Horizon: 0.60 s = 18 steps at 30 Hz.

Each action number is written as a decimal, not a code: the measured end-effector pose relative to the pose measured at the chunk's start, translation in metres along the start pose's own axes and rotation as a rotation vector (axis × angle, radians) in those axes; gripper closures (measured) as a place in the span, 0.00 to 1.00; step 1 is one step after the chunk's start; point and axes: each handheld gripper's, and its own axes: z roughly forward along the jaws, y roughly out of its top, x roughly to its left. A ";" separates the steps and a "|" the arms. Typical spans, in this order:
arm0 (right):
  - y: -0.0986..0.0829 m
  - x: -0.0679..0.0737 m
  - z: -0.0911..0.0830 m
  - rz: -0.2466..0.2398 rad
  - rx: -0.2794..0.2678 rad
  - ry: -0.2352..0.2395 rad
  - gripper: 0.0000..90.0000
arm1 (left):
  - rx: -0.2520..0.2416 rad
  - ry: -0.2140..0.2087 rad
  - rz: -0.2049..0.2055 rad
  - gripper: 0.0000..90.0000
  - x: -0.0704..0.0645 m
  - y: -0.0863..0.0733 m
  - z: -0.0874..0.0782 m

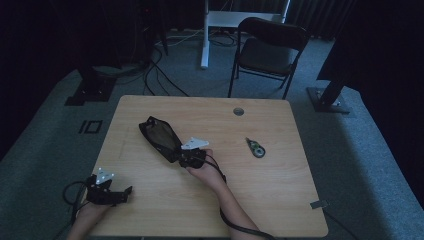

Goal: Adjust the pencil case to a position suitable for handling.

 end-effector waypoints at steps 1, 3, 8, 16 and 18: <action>0.000 -0.001 0.000 0.002 0.000 -0.005 0.79 | -0.001 -0.001 0.001 0.00 0.000 0.000 0.000; 0.001 -0.001 0.000 0.006 0.012 -0.002 0.80 | -0.002 -0.001 0.001 0.00 0.000 0.000 0.000; 0.002 -0.001 -0.003 0.000 0.026 -0.003 0.80 | -0.001 -0.001 0.001 0.00 0.000 0.000 0.000; -0.001 -0.003 -0.009 0.003 0.021 -0.007 0.80 | -0.002 -0.001 0.001 0.00 0.000 0.000 0.000; -0.003 -0.004 -0.011 0.007 0.021 -0.008 0.80 | -0.002 -0.001 0.001 0.00 0.000 0.000 0.000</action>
